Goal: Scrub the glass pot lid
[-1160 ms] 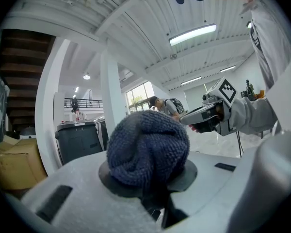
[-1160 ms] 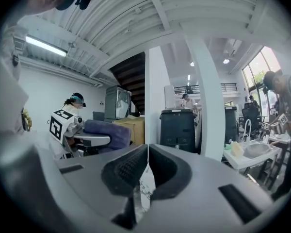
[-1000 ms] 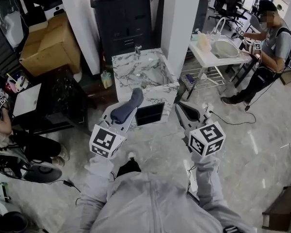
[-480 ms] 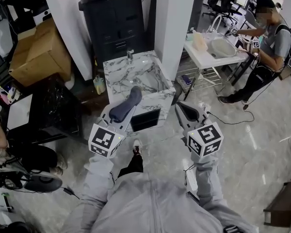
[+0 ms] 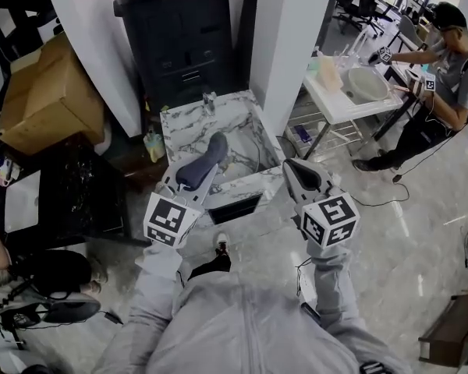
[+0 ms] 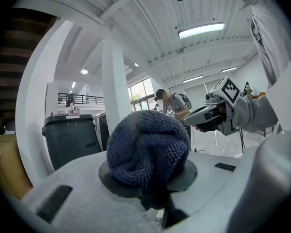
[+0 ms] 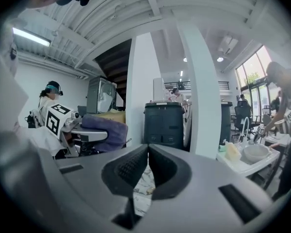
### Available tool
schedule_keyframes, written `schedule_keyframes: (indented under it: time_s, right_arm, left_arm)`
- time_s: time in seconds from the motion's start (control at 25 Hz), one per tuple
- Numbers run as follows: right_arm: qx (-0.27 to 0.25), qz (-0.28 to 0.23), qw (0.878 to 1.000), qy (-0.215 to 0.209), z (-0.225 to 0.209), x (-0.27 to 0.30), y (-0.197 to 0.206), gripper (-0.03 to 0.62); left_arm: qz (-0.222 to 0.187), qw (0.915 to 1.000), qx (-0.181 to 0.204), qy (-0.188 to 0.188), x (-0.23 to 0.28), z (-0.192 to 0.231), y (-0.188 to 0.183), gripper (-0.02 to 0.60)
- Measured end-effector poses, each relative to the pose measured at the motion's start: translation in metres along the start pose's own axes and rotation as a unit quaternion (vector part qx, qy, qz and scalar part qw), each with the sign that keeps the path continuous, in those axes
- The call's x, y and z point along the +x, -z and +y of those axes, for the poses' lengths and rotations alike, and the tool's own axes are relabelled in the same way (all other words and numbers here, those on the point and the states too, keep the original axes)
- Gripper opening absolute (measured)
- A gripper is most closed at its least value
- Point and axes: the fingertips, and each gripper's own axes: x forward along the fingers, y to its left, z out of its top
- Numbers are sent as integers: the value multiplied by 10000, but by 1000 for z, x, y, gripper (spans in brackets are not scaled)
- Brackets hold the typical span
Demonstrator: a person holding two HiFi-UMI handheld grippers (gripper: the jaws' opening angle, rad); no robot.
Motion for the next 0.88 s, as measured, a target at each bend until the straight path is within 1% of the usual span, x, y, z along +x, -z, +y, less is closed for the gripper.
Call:
schedule_keyframes:
  time_s: [0.16, 0.32, 0.44, 0.64, 0.88]
  right_arm:
    - [3, 60, 10000, 79, -17, 37, -6, 31]
    - [-25, 131, 9998, 114, -33, 68, -7, 31]
    - [5, 194, 9997, 112, -42, 88, -6, 31]
    - [217, 305, 9992, 134, -56, 114, -1, 31]
    - [439, 491, 9977, 185, -68, 151, 15, 31]
  left_arm:
    - [-3, 10000, -21, 50, 27, 35, 8, 85]
    - [7, 9999, -33, 108, 54, 60, 16, 85]
    - [71, 9998, -110, 120, 71, 77, 27, 86]
    - [188, 9993, -185, 269, 94, 90, 42, 86]
    - [457, 9972, -55, 597, 123, 108, 70, 86]
